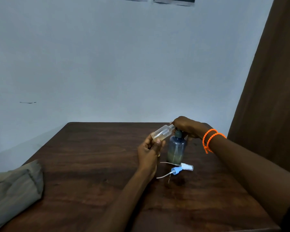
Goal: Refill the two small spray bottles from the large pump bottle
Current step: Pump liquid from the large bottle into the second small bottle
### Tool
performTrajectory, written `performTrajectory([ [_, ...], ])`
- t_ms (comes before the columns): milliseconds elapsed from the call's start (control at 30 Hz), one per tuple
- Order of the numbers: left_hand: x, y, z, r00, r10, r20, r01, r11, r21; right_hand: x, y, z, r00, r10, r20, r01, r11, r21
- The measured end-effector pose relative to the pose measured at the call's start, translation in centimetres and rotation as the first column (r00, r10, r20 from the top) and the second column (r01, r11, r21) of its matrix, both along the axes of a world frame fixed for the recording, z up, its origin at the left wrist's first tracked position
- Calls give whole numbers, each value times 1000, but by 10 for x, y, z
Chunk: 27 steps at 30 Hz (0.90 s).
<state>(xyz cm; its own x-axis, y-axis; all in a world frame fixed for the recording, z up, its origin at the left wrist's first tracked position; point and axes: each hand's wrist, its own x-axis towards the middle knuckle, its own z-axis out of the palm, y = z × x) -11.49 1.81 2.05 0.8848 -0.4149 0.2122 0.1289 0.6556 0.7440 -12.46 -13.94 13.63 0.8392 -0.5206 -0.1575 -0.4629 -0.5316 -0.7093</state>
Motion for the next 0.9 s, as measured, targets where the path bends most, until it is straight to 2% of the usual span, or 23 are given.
performTrajectory([
  [133, 0, -2, 2, 1000, 2, 1, -2, 1000, 6, 2, 4, 9, 1000, -6, -21, 6, 999, -42],
  [267, 4, 0, -2, 1000, 9, 7, -9, 1000, 3, 3, 0, -6, 1000, -26, 1, 26, 999, 21],
  [400, 3, -1, 0, 1000, 5, -15, -5, 1000, -9, -2, 3, 5, 1000, -17, 0, 17, 1000, 13],
  [600, 3, 0, 1, 1000, -5, -7, 5, 1000, -20, 0, 1, -8, 995, -57, 77, 53, 997, 50],
  [767, 2, -2, -1, 1000, -16, -12, 15, 1000, -25, -6, 5, 5, 1000, -12, 23, 11, 1000, 15],
  [900, 3, -2, 0, 1000, -9, -10, 9, 1000, -19, 0, 6, 4, 999, -22, 42, 22, 1000, 0],
])
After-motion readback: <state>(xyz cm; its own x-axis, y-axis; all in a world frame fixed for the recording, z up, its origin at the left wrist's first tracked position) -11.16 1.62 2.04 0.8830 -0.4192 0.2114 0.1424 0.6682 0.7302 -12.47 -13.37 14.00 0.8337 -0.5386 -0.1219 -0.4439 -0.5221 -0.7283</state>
